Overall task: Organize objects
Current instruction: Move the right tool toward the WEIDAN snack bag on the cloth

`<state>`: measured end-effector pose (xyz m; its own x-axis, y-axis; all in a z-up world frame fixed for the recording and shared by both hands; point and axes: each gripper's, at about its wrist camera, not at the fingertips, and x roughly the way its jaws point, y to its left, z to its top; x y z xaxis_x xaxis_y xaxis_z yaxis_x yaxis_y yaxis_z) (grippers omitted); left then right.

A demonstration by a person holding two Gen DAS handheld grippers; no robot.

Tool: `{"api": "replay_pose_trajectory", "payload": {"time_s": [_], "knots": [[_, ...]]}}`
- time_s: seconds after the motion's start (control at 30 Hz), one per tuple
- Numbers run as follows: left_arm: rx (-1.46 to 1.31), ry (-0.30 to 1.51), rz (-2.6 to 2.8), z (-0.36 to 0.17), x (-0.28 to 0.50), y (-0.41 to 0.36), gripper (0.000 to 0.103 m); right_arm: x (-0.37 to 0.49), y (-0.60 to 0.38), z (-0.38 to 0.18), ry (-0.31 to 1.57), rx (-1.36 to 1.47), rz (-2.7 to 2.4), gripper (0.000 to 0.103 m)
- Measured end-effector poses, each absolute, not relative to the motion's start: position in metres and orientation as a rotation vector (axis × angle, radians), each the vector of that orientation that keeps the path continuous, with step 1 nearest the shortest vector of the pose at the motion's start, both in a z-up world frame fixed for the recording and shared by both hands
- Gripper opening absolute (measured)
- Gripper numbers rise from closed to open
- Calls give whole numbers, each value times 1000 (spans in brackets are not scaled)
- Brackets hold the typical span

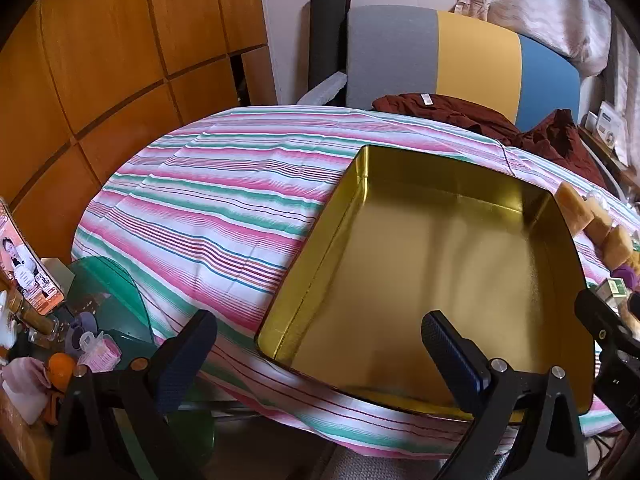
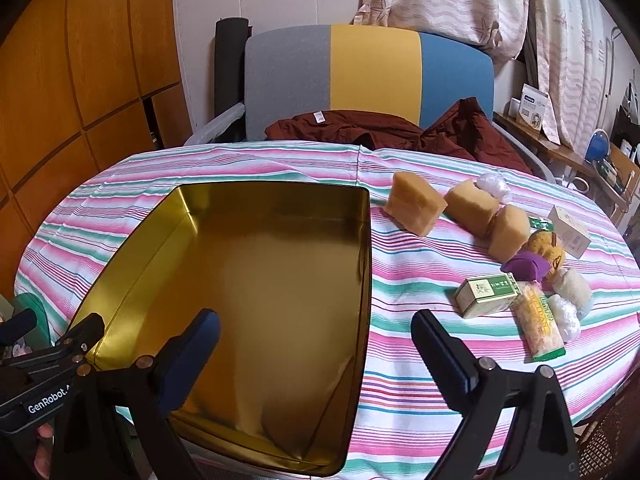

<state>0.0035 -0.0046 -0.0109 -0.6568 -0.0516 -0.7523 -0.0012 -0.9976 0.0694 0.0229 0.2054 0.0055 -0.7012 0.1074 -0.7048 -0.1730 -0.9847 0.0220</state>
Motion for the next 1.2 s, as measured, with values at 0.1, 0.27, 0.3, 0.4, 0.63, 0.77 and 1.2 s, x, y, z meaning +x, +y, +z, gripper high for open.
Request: {"api": "replay_pose_trajectory", "payload": {"time_s": [0.1, 0.27, 0.3, 0.4, 0.63, 0.77, 1.2], "knots": [[1288, -109, -2834, -10, 4, -3, 103, 24, 205, 6, 127, -1131, 2765, 98], [1324, -84, -2846, -11, 3, -3, 103, 27, 207, 6, 130, -1130, 2766, 98], [1343, -70, -2852, -11, 3, -3, 103, 28, 209, 6, 136, -1130, 2770, 96], [1410, -24, -2876, -13, 2, -1, 103, 31, 218, 6, 166, -1143, 2778, 91], [1562, 318, -2999, -16, 9, -3, 103, 49, 267, 1, 277, -1117, 2710, 88], [1591, 430, -3024, -15, 14, 3, 103, 65, 315, -9, 386, -1117, 2588, 84], [1541, 177, -3118, -9, 40, 40, 103, 79, 427, -37, 376, -1071, 2498, 60]]}}
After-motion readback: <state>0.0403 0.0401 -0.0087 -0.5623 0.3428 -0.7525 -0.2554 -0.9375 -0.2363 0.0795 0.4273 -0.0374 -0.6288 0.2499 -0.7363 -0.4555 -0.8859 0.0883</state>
